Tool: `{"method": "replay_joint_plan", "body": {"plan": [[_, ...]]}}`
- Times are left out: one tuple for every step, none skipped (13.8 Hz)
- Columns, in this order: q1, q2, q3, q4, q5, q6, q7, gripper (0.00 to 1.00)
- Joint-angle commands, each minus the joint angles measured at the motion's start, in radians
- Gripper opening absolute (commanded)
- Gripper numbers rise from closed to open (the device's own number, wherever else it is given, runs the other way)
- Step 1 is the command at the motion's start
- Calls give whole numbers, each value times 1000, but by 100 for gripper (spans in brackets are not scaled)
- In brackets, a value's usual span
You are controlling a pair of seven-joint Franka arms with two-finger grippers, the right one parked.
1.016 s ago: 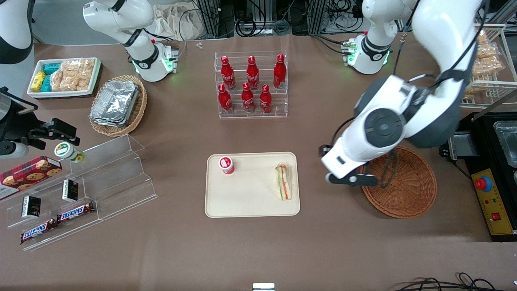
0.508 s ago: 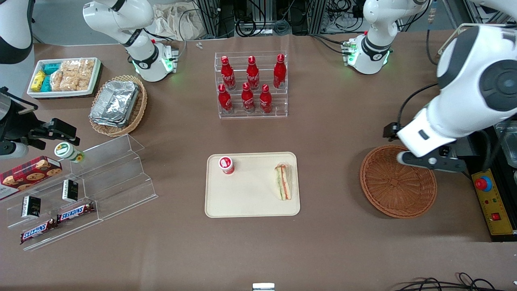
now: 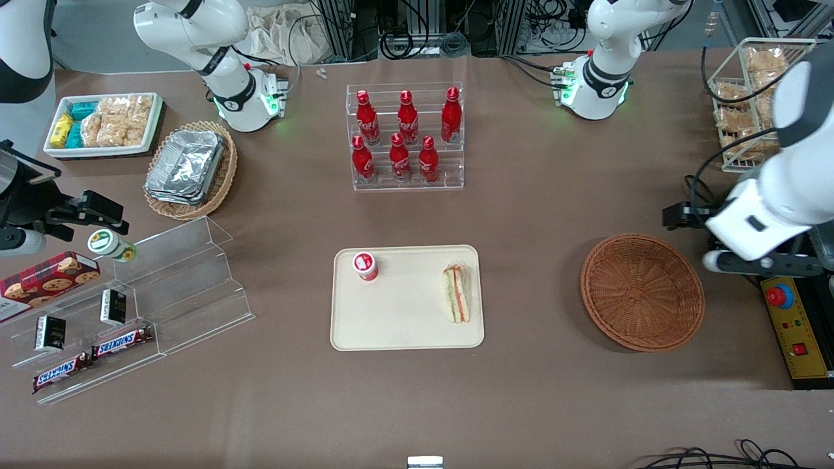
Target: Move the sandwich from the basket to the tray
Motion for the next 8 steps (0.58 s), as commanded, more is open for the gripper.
{"method": "replay_joint_plan", "body": {"plan": [[10,-46,27,-24,-31,-6,11,100],[-59,-48,105,-24,-32,-6,12,100],[-151,-55,218,-23,-48,-3,11,100],[-243,-70,333,-23,-90,2,17,100],[-320,-78,450,-23,-136,8,23,100],[-393,-81,548,-23,-172,14,27,100],[-433,-84,614,-24,-193,19,29,100],[-438,-84,621,-30,-192,32,29,100]]}}
